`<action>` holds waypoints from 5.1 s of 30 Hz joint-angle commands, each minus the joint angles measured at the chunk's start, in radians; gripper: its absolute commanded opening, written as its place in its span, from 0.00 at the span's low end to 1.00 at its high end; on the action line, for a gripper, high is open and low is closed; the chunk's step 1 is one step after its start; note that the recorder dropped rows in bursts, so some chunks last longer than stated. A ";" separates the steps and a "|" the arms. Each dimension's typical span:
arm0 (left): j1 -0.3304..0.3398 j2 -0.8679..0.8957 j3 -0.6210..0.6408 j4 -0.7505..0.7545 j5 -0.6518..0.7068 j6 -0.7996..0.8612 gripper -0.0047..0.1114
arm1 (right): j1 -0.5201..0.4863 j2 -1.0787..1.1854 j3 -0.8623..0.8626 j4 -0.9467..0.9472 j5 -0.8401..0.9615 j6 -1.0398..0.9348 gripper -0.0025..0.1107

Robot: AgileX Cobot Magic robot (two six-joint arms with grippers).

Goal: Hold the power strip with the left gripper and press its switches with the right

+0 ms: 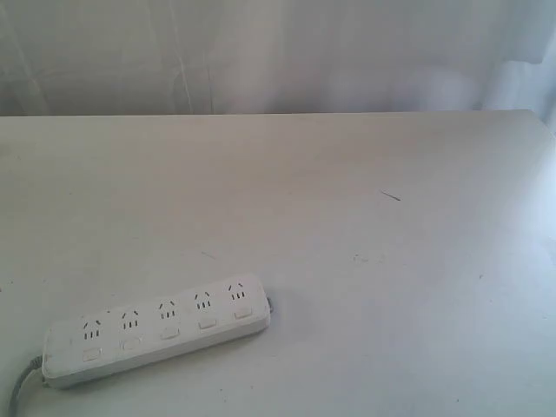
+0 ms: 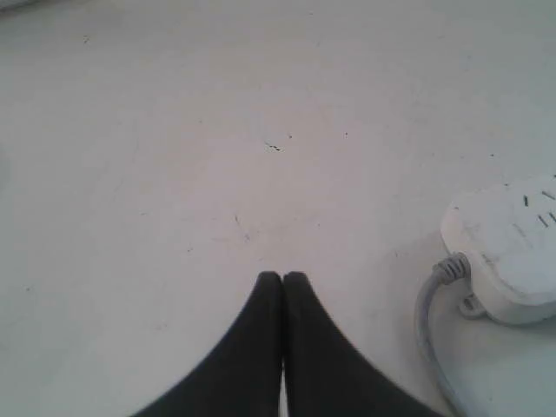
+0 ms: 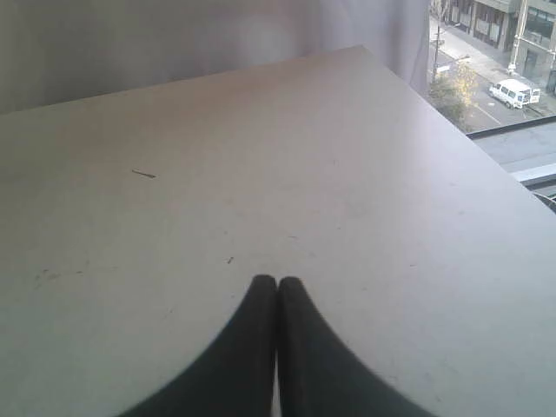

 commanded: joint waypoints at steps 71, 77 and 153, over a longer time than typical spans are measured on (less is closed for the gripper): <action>0.001 0.031 -0.699 -0.810 0.021 0.651 0.04 | 0.085 -0.006 0.001 -0.002 -0.007 0.000 0.02; 0.001 0.310 -0.851 -0.915 0.344 1.089 0.04 | 0.085 -0.006 0.001 -0.002 -0.007 0.000 0.02; -0.687 1.356 -1.061 0.037 0.533 0.913 0.04 | 0.085 -0.006 0.001 -0.002 -0.007 0.000 0.02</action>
